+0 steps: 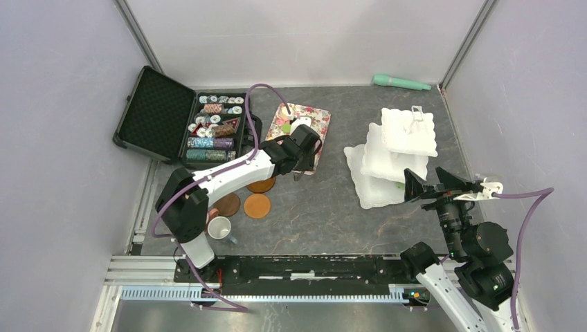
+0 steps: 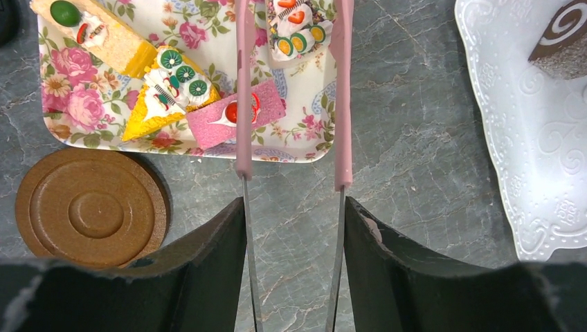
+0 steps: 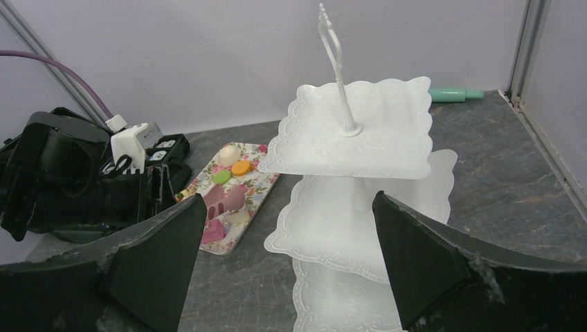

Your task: Serve the afternoon tea

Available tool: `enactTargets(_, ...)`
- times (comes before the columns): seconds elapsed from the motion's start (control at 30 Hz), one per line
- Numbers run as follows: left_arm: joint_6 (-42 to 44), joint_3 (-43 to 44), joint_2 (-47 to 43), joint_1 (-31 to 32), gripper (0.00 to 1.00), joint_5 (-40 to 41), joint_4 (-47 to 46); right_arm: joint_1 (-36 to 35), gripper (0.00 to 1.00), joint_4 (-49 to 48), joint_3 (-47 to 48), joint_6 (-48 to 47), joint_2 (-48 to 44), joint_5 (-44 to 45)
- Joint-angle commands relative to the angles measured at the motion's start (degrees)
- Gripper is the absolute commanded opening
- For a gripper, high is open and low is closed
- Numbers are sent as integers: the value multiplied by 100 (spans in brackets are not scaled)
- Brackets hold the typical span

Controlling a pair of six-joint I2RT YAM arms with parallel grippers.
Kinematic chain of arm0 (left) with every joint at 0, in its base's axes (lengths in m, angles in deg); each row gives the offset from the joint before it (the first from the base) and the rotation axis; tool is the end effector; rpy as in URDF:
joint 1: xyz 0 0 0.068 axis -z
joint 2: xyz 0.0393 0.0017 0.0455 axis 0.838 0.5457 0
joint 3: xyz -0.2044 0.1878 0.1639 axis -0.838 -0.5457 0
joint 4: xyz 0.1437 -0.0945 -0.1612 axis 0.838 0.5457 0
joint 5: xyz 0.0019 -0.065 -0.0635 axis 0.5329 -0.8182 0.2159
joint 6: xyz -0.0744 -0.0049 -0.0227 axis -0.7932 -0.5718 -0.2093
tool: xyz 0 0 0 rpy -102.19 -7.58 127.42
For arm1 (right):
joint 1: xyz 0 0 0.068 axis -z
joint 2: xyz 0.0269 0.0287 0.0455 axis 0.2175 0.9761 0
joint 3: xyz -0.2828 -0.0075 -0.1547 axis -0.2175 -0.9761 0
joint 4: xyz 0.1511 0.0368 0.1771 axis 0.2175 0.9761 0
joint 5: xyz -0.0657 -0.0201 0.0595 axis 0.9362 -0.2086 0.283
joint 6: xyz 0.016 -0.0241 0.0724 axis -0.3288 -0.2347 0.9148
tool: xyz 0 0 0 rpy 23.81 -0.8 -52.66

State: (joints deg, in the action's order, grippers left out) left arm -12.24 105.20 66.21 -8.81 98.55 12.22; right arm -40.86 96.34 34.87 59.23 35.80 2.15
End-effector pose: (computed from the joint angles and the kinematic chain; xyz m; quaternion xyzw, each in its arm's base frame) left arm 0.2658 -0.2607 0.2941 0.0634 0.9261 -0.0839 0.3623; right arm -0.0032 -0.0273 0.3451 0.0649 0.6487 0.1853 0.7353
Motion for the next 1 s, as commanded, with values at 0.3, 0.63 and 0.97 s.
enactTargets(0.3, -259, 231, 227, -11, 58, -45, -273, -17, 98, -73, 83, 130, -94, 17)
enactTargets(0.63, -333, 125, 224, -13, 60, -27, -397, -18, 98, -58, 67, 147, -112, -6)
enactTargets(0.97, -335, 108, 310, -13, 61, -19, -406, -18, 98, -53, 56, 166, -99, -34)
